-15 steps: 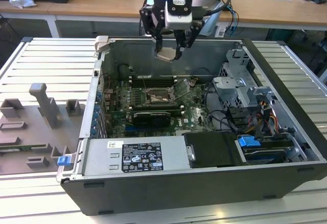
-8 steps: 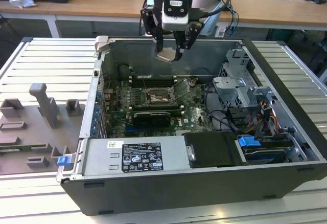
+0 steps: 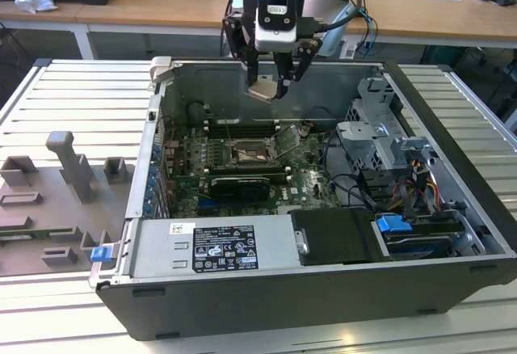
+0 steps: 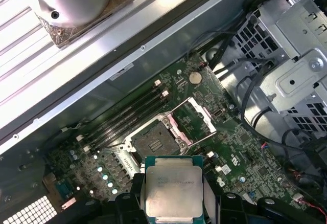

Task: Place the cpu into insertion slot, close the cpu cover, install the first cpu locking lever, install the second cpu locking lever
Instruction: 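Place the cpu into insertion slot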

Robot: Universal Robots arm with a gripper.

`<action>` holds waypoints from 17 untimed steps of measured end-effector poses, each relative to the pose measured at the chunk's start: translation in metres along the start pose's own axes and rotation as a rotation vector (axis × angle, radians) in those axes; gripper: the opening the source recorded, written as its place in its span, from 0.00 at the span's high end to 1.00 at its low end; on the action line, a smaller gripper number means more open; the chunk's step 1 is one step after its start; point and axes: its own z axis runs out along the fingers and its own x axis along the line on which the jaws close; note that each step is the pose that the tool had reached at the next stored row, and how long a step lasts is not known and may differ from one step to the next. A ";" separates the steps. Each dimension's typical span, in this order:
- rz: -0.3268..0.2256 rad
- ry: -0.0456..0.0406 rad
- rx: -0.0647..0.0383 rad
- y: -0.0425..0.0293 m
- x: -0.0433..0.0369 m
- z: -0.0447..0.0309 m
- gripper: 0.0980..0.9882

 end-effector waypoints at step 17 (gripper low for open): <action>0.202 -0.0189 -0.002 -0.0009 -0.0002 0.0104 0.50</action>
